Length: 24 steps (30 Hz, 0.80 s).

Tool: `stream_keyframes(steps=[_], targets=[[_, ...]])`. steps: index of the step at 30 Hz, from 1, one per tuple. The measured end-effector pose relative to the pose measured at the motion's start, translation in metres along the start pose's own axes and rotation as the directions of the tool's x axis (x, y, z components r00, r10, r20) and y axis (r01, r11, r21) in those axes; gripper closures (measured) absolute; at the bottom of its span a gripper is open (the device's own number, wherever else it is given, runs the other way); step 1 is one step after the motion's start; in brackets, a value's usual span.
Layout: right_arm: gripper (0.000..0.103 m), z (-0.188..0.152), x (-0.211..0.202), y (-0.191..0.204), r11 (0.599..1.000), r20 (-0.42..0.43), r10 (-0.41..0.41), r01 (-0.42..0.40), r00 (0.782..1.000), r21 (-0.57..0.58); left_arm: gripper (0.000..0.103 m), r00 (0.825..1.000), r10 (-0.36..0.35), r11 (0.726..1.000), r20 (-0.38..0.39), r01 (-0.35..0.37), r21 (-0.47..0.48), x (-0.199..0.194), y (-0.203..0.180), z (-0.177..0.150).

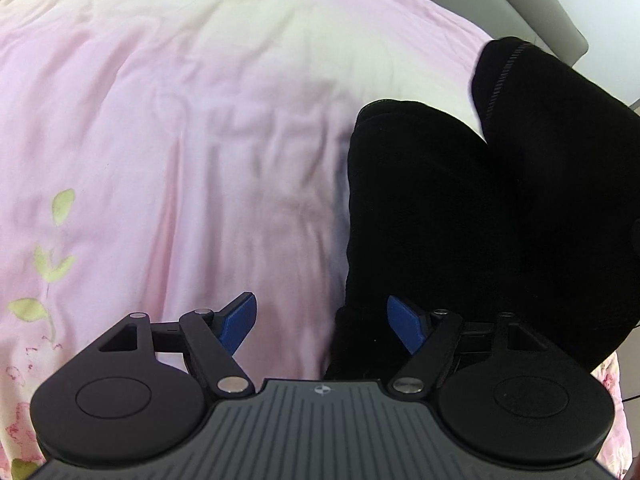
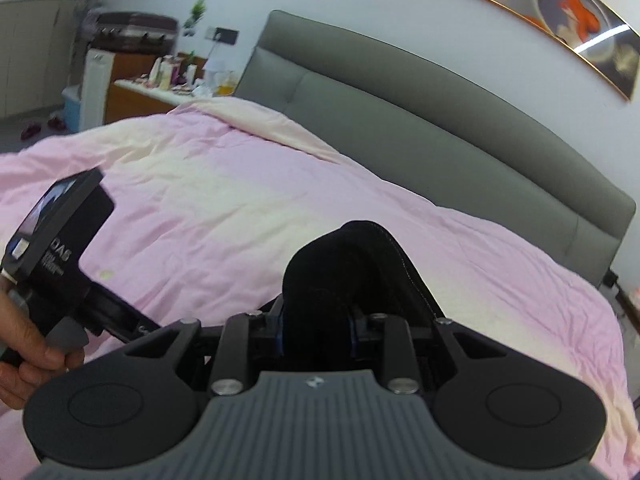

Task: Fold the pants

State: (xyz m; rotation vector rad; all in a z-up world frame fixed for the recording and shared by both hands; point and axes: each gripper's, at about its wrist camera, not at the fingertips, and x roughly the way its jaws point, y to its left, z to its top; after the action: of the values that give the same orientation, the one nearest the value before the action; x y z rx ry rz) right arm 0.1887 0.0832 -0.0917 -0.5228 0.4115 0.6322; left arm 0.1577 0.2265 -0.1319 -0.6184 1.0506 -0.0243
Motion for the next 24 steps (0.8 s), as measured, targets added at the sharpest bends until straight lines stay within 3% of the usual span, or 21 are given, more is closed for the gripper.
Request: stream_keyframes(steps=[3,9,13,17,24], targets=[[0.08,-0.001,0.01,0.03,0.998,0.001,0.015,-0.015,1.0,-0.066,0.021,1.0,0.015,0.999,0.009,-0.015,-0.039,-0.003,0.011,0.009],[0.079,-0.011,0.038,0.071,0.983,-0.006,0.017,-0.018,1.0,-0.184,0.021,0.99,0.069,0.987,0.125,-0.05,-0.15,-0.033,0.047,0.029],[0.076,-0.042,0.077,0.099,0.956,-0.114,-0.011,-0.023,0.993,-0.294,0.021,0.987,-0.013,0.97,0.16,0.051,-0.236,-0.039,0.065,0.033],[0.048,-0.065,0.081,0.122,0.909,-0.1,-0.039,-0.006,0.994,-0.418,0.021,0.984,-0.119,0.959,0.136,0.149,-0.24,-0.029,0.06,0.033],[0.054,-0.049,0.011,0.081,0.967,-0.003,0.04,-0.039,0.999,-0.253,0.021,0.97,-0.199,0.96,0.142,0.222,-0.169,-0.028,0.041,0.029]])
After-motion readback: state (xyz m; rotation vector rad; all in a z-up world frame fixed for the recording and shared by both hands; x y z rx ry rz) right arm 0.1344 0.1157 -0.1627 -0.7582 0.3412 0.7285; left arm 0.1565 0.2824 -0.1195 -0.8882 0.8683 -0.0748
